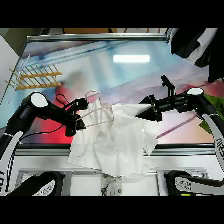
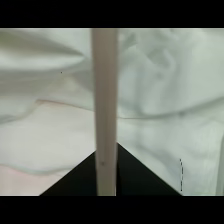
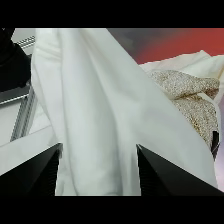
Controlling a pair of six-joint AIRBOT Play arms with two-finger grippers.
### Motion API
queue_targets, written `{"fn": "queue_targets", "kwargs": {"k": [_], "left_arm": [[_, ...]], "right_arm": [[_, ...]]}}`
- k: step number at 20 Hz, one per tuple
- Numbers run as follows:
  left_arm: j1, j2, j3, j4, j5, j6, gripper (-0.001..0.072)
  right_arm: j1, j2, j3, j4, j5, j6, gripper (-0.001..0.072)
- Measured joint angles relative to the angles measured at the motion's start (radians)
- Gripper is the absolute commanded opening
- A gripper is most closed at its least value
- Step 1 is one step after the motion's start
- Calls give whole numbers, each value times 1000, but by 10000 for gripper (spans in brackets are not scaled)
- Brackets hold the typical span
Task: Fold the clothes and pants, and hang the long-sleeved shirts on hangers.
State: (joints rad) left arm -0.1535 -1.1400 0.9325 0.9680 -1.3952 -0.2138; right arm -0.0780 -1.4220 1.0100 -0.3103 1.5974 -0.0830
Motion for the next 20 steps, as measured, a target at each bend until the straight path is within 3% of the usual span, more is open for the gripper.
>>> {"fn": "queue_targets", "kwargs": {"k": [1,2,3,4,17,18,19,20], "left_arm": [[0,0,0,0,0,0,16],[0,0,0,0,0,0,17],[0,0,0,0,0,0,17],[0,0,0,0,0,0,17],[0,0,0,-1,0,-1,18],[0,0,0,0,1,-1,79],[2,0,0,0,4,0,365],[4,0,1,-25,32,3,483]], "right_arm": [[0,0,0,0,0,0,510],[0,0,0,0,0,0,450],[0,0,0,0,0,0,191],[0,0,0,0,0,0,26],[1,0,0,0,0,-1,17],[1,0,0,0,0,0,16],[1,0,0,0,0,3,16],[3,-1,-2,4,0,19,16]]}}
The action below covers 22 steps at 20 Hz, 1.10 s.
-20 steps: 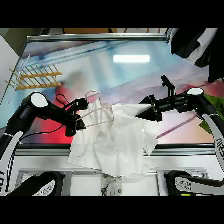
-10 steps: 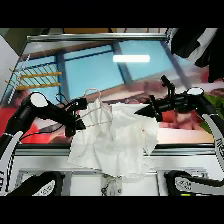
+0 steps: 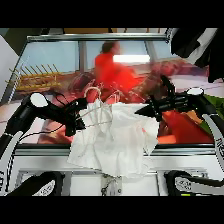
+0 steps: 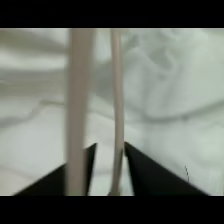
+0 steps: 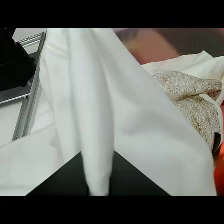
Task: Fold the clothes and pants, and hang the long-sleeved shirts on hangers.
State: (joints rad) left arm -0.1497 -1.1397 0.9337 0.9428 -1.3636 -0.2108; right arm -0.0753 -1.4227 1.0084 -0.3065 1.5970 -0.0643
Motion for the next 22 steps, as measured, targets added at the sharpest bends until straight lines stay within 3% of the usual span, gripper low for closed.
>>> {"fn": "queue_targets", "kwargs": {"k": [15,22], "left_arm": [[177,49,0,30,-30,-171,482],[338,177,0,31,23,-315,481]], "right_arm": [[-2,0,0,-3,-2,-18,13],[-3,7,0,0,0,-17,12]]}}
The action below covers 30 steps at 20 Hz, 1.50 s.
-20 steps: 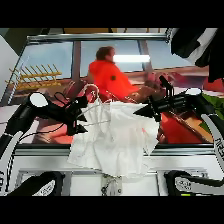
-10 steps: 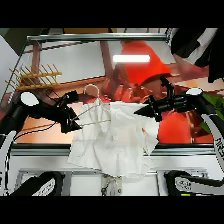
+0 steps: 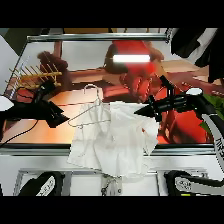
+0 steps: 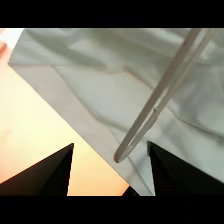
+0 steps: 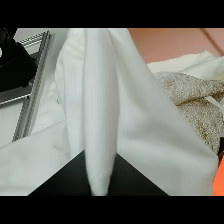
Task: Fold the clothes and pants, and hang the long-sleeved shirts on hangers.
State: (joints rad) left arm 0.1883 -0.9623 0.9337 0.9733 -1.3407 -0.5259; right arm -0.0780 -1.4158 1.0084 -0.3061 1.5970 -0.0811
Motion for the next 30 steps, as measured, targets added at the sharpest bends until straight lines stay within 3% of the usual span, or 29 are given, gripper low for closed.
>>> {"fn": "queue_targets", "kwargs": {"k": [5,8,10,11,15,17,19,25,30], "left_arm": [[87,117,-10,2,89,-276,479],[65,205,-86,3,156,-457,479],[-2,260,-161,3,218,-566,477],[-54,283,-199,3,260,-623,376],[-314,303,-282,3,441,-814,380],[-454,261,-276,15,518,-887,382],[-576,192,-240,49,574,-953,522],[-738,-27,-88,113,639,-1134,521],[-759,-99,-18,123,649,-1197,520]], "right_arm": [[-9,66,0,61,-40,21,12],[-14,127,0,76,-119,50,12],[-15,164,0,82,-175,69,12],[-15,182,0,83,-200,75,13],[-15,220,0,89,-254,109,12],[-15,227,0,89,-267,122,12],[-15,231,0,89,-275,135,12],[-15,235,0,89,-284,159,13],[-15,235,0,89,-285,162,13]]}}
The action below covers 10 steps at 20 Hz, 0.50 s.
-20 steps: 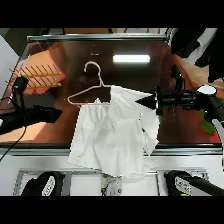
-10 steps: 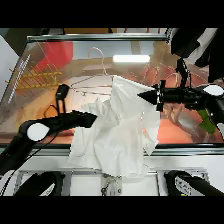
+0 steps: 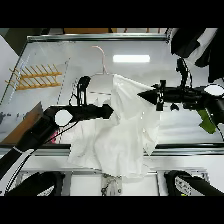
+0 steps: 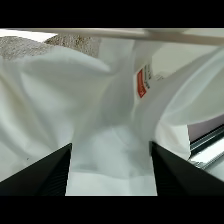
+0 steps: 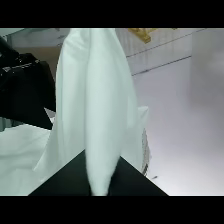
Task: Fold the clothes and pants, and hang the long-sleeved shirts on hangers.
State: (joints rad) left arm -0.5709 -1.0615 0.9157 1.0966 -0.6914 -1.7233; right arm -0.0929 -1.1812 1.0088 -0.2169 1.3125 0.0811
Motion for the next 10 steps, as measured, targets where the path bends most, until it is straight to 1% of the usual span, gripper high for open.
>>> {"fn": "queue_targets", "kwargs": {"k": [6,10], "left_arm": [[-5,-64,14,0,-1,-63,520],[-40,-85,16,-15,6,-83,520]], "right_arm": [[0,0,0,0,0,2,14],[0,0,0,0,-11,2,13]]}}
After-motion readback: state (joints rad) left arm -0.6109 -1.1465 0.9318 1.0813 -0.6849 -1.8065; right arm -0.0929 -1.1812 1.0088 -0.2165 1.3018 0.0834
